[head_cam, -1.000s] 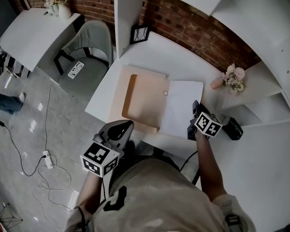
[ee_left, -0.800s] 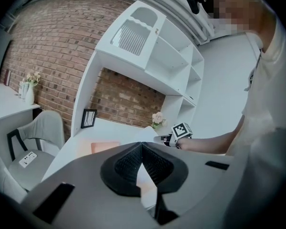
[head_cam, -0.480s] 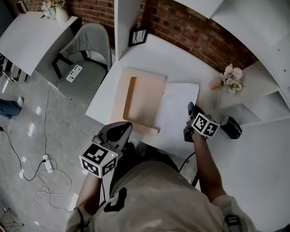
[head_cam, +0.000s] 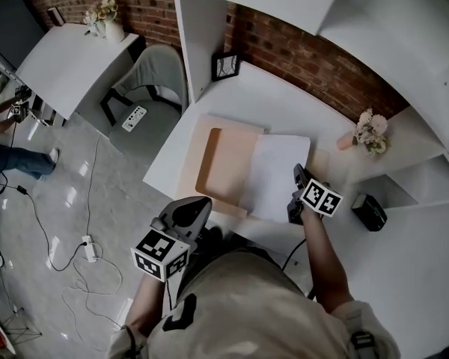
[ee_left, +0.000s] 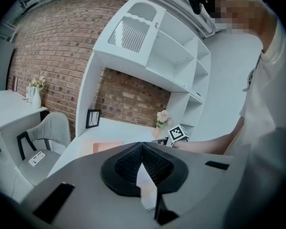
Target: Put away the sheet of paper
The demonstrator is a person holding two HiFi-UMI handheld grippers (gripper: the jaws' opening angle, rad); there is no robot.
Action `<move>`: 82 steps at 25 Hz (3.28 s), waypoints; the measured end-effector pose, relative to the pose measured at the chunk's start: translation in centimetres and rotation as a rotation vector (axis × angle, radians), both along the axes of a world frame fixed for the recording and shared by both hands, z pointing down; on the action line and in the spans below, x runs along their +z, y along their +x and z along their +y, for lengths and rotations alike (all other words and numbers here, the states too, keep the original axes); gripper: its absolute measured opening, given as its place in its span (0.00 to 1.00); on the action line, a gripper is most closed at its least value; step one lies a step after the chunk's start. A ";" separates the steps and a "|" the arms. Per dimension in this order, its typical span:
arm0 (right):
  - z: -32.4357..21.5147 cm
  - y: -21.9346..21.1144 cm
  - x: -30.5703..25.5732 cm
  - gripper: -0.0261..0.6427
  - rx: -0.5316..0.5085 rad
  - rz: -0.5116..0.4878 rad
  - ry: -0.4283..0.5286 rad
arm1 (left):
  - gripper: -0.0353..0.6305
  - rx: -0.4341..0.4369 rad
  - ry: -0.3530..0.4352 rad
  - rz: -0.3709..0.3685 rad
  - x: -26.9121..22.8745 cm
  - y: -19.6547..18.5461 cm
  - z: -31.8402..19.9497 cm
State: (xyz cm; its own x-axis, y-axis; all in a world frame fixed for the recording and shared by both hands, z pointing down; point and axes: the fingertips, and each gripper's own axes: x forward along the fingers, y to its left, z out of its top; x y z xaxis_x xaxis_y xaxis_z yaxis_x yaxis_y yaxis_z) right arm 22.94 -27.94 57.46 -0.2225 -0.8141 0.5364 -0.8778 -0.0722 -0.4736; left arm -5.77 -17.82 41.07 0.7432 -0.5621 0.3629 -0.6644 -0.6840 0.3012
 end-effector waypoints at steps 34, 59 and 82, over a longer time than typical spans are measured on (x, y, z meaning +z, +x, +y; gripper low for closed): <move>-1.1 -3.4 3.6 0.08 -0.009 -0.382 -0.066 | 0.08 -0.038 -0.007 -0.133 -0.5 5.2 1.6; -2.2 -8.6 3.3 0.08 0.103 -0.339 -0.127 | 0.08 0.012 -0.042 0.027 1.2 -4.9 -3.9; -4.6 -13.8 5.2 0.08 0.095 -0.410 -0.166 | 0.08 0.036 -0.049 0.023 1.4 -9.5 -5.5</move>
